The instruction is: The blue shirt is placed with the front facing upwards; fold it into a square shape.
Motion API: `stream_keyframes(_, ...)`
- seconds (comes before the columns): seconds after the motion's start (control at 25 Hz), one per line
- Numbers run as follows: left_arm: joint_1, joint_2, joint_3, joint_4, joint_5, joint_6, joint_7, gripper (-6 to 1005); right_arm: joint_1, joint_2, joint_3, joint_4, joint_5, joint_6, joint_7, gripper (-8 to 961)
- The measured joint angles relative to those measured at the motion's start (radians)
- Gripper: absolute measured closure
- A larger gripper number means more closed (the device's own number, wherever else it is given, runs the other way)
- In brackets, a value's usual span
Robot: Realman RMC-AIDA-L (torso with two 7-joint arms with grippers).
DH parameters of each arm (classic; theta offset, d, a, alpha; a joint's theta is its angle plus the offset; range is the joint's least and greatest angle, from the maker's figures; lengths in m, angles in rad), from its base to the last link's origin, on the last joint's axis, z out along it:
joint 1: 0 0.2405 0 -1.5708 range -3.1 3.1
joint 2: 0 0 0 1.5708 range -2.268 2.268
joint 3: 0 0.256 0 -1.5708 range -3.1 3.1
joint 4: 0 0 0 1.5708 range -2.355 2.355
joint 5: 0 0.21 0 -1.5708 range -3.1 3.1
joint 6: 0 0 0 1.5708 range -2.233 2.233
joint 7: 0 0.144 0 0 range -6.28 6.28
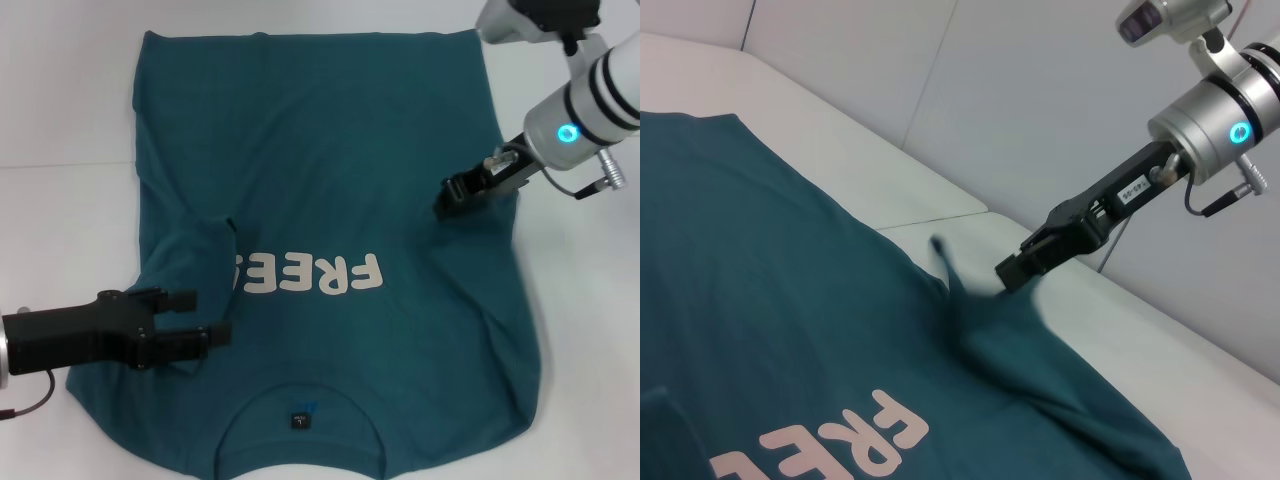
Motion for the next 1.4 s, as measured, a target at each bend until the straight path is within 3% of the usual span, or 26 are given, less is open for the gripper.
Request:
stream_keyframes(0.2,-0.001,0.002,0.0,0.0,0.001,-0.001,0.0,158,0.008,0.009,-0.009,-0.004,0.01,0.008,0.03,763)
stream_keyframes(0.52,-0.003,0.002,0.0,-0.001,0.001,-0.004,0.0,157,-0.052,-0.021,0.005,-0.035,0.027,-0.008,0.057,526)
stream_keyframes(0.72,-0.003,0.002,0.0,-0.01,0.001,-0.002,0.0,157,-0.127,-0.029,0.071,-0.028,0.075,-0.025,0.054,280)
stream_keyframes(1.08,-0.001,0.002,0.0,-0.011,0.0,0.0,0.0,157,-0.23,-0.03,0.077,-0.023,0.16,-0.041,0.048,284)
stream_keyframes(1.4,-0.002,0.002,0.0,-0.011,0.0,0.0,0.0,157,-0.239,-0.02,0.074,0.014,0.177,-0.02,0.035,288)
